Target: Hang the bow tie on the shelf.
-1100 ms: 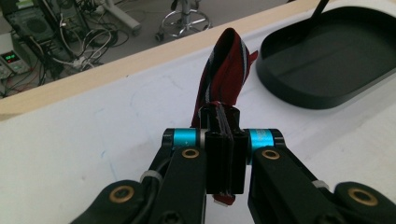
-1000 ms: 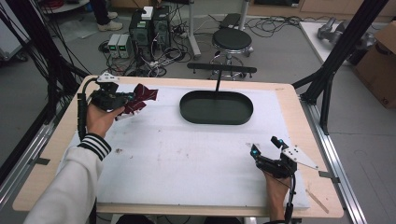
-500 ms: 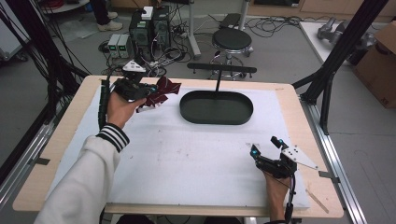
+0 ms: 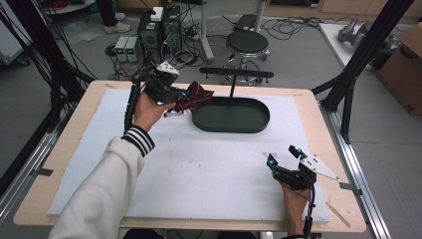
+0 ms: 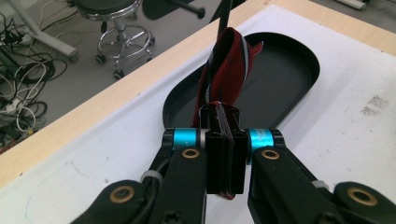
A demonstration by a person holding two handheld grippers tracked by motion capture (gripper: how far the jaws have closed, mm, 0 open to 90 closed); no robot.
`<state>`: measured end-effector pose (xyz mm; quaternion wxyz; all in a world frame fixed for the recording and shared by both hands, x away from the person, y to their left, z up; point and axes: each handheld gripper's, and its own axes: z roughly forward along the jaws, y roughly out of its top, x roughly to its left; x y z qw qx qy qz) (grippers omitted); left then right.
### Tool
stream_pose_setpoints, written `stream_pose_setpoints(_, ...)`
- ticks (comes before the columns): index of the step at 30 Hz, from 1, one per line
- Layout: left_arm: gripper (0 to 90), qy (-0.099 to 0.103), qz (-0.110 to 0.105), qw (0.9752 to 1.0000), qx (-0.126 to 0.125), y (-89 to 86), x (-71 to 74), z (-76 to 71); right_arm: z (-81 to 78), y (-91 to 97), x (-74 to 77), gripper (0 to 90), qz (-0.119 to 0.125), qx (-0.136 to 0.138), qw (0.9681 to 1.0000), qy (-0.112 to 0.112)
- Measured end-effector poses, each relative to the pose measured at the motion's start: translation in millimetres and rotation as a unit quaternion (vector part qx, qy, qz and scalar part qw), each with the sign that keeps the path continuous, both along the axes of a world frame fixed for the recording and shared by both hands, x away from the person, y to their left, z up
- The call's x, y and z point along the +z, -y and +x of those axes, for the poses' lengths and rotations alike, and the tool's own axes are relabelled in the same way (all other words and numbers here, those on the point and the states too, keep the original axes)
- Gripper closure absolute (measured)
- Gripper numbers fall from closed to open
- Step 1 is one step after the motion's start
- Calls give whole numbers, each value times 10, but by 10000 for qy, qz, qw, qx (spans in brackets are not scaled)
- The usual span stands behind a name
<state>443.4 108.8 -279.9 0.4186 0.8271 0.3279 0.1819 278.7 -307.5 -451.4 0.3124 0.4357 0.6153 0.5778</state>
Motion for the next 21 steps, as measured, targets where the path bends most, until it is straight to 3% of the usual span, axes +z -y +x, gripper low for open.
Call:
stream_pose_setpoints(14, 889, 95, -42, 9993, -350, 374, 134, 141, -3, -1, 0, 92, 2, -17, 10000, 18)
stream_pose_setpoints(21, 889, 203, -50, 9985, -500, 481, 194, 219, -4, -4, 0, 92, 0, -8, 10000, 18)
